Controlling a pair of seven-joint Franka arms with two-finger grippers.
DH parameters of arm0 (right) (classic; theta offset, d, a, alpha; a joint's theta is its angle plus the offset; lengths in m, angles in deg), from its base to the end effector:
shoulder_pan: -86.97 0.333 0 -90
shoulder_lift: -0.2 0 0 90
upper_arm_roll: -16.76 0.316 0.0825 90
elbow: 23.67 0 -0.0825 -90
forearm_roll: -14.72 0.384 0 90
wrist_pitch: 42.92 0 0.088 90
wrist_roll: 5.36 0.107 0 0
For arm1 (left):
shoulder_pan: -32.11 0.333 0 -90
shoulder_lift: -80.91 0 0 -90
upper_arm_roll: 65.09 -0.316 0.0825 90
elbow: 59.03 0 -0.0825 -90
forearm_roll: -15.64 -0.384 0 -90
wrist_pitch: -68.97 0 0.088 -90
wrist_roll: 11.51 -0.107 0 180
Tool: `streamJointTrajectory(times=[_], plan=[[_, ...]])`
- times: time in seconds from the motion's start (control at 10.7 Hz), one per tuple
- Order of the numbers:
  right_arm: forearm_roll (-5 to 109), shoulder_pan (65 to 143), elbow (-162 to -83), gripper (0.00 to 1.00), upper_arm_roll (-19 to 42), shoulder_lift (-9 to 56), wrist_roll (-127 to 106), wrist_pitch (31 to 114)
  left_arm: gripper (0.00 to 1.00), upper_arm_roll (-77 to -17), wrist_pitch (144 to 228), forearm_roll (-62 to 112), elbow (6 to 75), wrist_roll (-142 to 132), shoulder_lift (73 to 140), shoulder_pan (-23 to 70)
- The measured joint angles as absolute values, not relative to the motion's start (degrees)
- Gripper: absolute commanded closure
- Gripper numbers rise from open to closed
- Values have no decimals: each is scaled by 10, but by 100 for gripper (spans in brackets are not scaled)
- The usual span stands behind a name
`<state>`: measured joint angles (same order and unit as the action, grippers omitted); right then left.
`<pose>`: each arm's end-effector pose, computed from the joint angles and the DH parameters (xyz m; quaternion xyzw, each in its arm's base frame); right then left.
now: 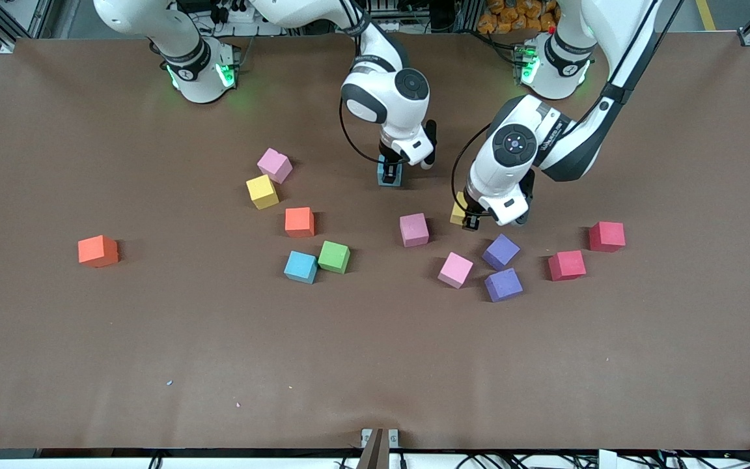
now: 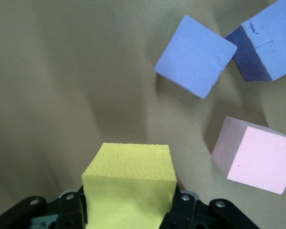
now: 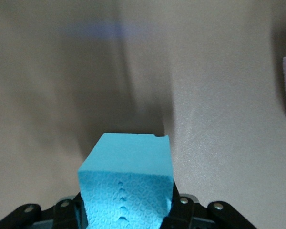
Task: Arrange 11 blocks into digit 3
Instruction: 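Carry the cyan block to mid-table and set it down with the right gripper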
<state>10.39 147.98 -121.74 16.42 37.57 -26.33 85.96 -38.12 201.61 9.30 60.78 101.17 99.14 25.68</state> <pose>0.3253 0.5753 0.2021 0.7380 0.6717 -0.0437 0.0475 0.4836 -0.3111 0.2812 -0.7885 -0.6136 0.0385 0.0171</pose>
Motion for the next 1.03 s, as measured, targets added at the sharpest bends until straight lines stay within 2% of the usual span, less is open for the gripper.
streamJointTrajectory(times=[0.09, 0.19, 0.28, 0.37, 0.47, 1.03], plan=[[104, 1480, -1217, 76, 164, 377, -263, 860, 100, -381, 2016, 93, 608, 1012, 991, 257], [104, 1480, -1216, 53, 164, 377, -263, 860, 100, -381, 2016, 93, 608, 1012, 991, 257], [104, 1480, -1216, 47, 164, 377, -263, 860, 100, -381, 2016, 93, 609, 1012, 991, 257], [104, 1480, -1216, 4, 164, 377, -263, 860, 100, -381, 2016, 93, 609, 1012, 991, 257], [104, 1480, -1216, 0, 164, 377, -264, 860, 100, -381, 2016, 93, 609, 1012, 991, 257], [103, 1479, -1208, 0, 164, 377, -273, 858, 100, -381, 2016, 93, 610, 1012, 991, 257]])
